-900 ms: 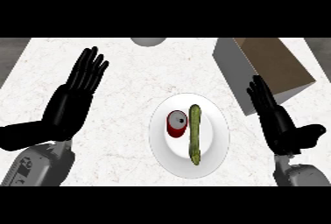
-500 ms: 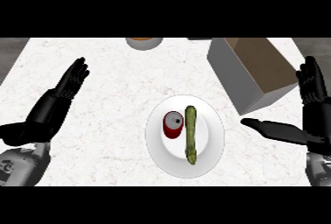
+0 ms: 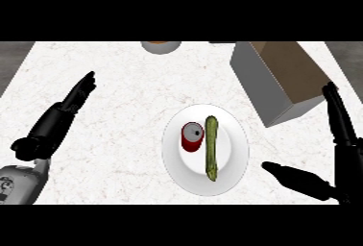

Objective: Pick the can from the plate and place it in the cardboard box

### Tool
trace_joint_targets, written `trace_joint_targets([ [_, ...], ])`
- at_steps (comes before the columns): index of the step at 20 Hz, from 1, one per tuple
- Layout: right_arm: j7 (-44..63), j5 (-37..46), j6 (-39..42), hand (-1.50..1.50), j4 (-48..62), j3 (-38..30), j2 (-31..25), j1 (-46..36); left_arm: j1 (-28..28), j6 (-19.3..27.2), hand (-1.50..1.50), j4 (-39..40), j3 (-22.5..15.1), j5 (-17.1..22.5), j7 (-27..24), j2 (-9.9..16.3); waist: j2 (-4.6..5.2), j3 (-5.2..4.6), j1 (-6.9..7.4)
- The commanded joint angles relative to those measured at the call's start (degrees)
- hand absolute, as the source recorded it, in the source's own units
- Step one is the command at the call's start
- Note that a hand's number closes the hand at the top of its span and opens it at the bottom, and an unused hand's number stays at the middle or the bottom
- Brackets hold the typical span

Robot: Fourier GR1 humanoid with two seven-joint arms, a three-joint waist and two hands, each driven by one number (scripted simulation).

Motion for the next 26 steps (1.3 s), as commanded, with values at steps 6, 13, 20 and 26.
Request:
trace_joint_targets([
  [6, 24.35, 8.71, 25.74, -1.50, -4.82, 10.86, -2.44, -9.62, -0.65, -1.31, 0.00, 1.29, -0.43, -1.50, -1.33, -0.79, 0.33, -0.02, 2.04],
  [13, 41.87, 5.07, 42.15, -1.50, 4.62, 19.73, 12.05, -26.88, -2.52, -1.65, 0.00, 1.51, -0.70, -2.23, -0.97, -1.85, 0.55, -0.01, 3.90],
  [20, 50.18, 3.55, 47.78, -1.50, 16.51, 20.98, 22.75, -34.08, -1.72, -2.19, 0.00, 3.88, -0.02, -2.35, -2.54, -2.45, 0.39, 0.01, 2.93],
  [26, 53.83, 3.21, 48.78, -1.50, 23.97, 17.77, 30.50, -38.20, -2.06, -1.74, 0.00, 1.78, -0.43, -2.54, 0.45, -3.59, 0.15, 0.17, 2.06],
])
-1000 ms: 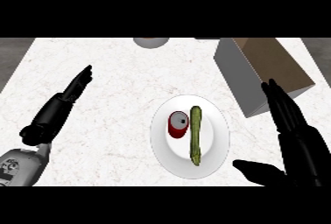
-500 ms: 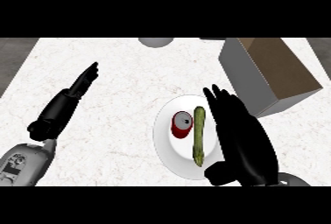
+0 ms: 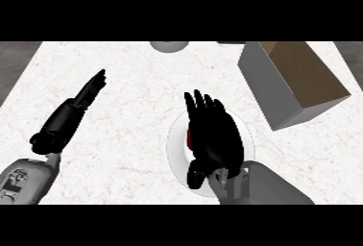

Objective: Pick the can from the plate and place it in the cardboard box

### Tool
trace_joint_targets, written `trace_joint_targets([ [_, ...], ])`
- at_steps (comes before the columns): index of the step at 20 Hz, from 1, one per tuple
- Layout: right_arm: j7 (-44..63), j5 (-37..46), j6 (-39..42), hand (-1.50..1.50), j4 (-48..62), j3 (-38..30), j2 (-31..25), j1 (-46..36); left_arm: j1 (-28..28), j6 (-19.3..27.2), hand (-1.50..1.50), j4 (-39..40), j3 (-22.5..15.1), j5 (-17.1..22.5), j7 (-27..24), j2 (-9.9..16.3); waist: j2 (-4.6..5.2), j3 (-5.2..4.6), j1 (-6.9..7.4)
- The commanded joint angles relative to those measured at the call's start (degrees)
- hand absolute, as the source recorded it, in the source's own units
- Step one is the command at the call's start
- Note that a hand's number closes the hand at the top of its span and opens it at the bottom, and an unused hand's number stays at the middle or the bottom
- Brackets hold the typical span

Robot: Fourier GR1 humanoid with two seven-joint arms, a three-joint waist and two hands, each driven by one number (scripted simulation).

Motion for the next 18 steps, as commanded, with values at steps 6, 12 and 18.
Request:
trace_joint_targets([
  [6, 13.94, 0.91, 4.81, -1.50, 10.61, -1.19, 7.06, -5.76, 2.02, -1.31, 0.00, 0.77, 1.39, -0.44, -1.88, 0.55, -0.01, 0.10, -0.51],
  [12, 15.66, 2.55, 2.91, -1.50, 13.33, 1.93, 7.12, -6.51, 1.75, -1.02, 0.00, 0.74, 1.91, -1.09, -1.68, -0.18, -0.06, 0.12, -0.73],
  [18, 10.44, 3.91, 3.07, -1.50, 20.37, -0.64, 7.14, -6.11, 1.58, -2.09, 0.00, -0.68, 2.71, -0.91, -0.92, -0.34, 0.08, 0.17, -0.69],
])
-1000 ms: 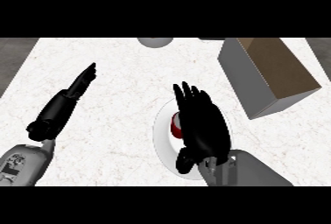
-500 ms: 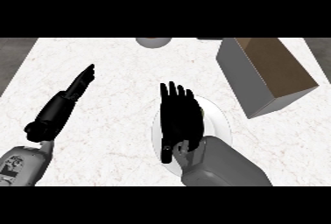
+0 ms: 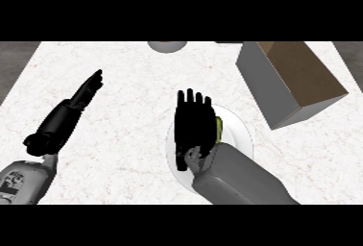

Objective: Pick the can from the plate and place it in the cardboard box

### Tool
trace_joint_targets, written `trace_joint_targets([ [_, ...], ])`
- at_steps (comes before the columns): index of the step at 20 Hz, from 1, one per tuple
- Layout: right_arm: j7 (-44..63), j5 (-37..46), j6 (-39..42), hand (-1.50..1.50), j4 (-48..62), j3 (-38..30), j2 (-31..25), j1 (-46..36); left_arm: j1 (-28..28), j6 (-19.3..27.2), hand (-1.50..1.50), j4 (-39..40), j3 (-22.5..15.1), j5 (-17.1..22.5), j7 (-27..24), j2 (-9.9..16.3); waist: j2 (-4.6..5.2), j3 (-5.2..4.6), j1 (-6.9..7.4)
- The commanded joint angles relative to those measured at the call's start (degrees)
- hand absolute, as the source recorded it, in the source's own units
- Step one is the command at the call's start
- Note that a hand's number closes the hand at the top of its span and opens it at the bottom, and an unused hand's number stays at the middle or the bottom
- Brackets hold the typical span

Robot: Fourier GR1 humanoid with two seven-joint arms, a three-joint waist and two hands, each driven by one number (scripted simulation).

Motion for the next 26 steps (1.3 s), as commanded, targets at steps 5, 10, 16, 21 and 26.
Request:
trace_joint_targets([
  [5, 12.09, -0.92, 1.69, -1.50, 6.07, 1.45, 1.33, -2.86, -0.27, 1.89, 0.00, 0.76, -2.20, -3.49, -0.21, -3.67, 0.12, 0.01, 0.22],
  [10, 8.65, 2.16, 0.70, -1.50, 3.93, 0.24, 1.34, 2.18, 1.45, -1.96, 0.00, 0.35, 2.42, -0.84, -1.35, -0.38, 0.00, 0.05, -0.26],
  [16, 5.01, 0.17, -3.42, -1.50, 11.20, 0.88, 1.35, 1.30, 1.40, -3.15, 0.00, -2.94, 2.84, -0.69, 1.75, -0.97, 0.11, 0.06, 0.45],
  [21, 8.14, 2.36, -5.09, -1.50, 10.30, 4.73, 1.35, 4.08, 0.58, -3.03, 0.00, 0.80, 2.91, -2.71, -0.53, -2.37, 0.09, 0.04, -0.10],
  [26, 5.39, 2.45, -4.95, -1.50, 14.93, 1.61, 1.35, 2.83, 0.56, -4.27, 0.00, -0.05, 4.12, -2.85, -0.52, -1.95, 0.20, 0.05, 0.16],
])
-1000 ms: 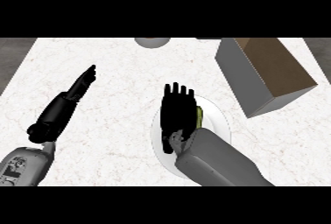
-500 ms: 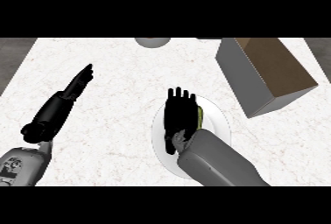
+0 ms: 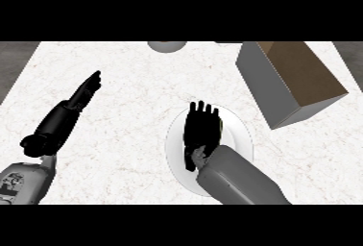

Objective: Pick the can from the plate and place it in the cardboard box

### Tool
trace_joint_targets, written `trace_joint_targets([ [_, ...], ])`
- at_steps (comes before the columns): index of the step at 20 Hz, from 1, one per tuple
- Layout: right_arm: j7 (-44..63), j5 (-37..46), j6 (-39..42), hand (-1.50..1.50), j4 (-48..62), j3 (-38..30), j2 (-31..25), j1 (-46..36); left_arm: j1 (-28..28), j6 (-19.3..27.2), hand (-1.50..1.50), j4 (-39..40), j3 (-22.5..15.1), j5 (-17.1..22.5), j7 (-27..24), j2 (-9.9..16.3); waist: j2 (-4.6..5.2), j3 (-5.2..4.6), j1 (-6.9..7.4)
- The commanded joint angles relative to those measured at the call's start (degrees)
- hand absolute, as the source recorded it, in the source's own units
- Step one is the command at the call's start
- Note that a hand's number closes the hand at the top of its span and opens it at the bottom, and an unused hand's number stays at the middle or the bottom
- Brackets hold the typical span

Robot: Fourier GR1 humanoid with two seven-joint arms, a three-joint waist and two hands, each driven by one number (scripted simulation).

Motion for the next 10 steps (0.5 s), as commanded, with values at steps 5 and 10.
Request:
trace_joint_targets([
  [5, 2.59, 1.43, -2.87, -1.50, 4.01, -0.81, 0.95, 1.56, -1.34, -1.49, 0.00, 1.41, 2.00, -1.36, -0.38, -1.48, 0.12, 0.02, -0.09],
  [10, -4.76, 4.29, -1.61, 1.50, 4.68, 0.04, 0.97, 0.40, 1.41, -2.87, 0.00, -0.13, 3.16, -3.12, -0.40, -2.28, 0.07, 0.02, -0.04],
])
